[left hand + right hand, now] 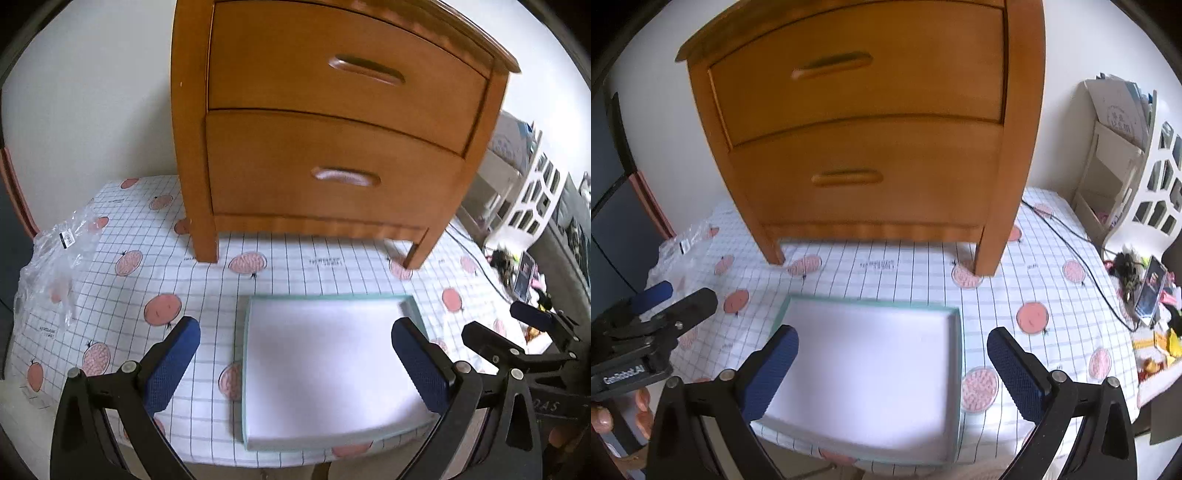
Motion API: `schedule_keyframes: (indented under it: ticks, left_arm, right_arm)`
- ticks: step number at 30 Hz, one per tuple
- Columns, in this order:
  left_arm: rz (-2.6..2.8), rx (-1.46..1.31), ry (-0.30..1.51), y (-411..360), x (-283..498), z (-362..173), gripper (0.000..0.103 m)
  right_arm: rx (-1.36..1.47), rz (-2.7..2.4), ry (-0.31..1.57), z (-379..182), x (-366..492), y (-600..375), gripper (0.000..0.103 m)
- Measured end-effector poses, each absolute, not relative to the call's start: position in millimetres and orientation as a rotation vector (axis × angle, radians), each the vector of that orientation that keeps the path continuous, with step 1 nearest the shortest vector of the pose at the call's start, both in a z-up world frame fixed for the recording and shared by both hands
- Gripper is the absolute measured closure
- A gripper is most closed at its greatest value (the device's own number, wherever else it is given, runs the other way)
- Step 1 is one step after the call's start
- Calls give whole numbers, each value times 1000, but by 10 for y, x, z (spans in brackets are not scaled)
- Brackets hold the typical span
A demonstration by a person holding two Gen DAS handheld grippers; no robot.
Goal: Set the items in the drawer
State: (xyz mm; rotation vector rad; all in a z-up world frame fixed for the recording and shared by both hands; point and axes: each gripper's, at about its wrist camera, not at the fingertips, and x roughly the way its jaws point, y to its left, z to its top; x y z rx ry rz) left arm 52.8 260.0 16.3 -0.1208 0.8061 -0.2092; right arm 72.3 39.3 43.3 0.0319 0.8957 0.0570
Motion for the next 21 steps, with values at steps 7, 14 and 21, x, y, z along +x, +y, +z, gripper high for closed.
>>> schedule_keyframes:
  ticks: [7,14,21]
  left_arm:
    - [-210,-124,824,2626,272,-10,0]
    - [-175,-105,833,2663,191,-104,0]
    - [-153,-82,843,2662,142,-195,0]
  right_arm:
    - [27,47,921,240,478,418,0]
    - [28,32,946,95,355,379,0]
    - [27,19,963,-16,308,351,0]
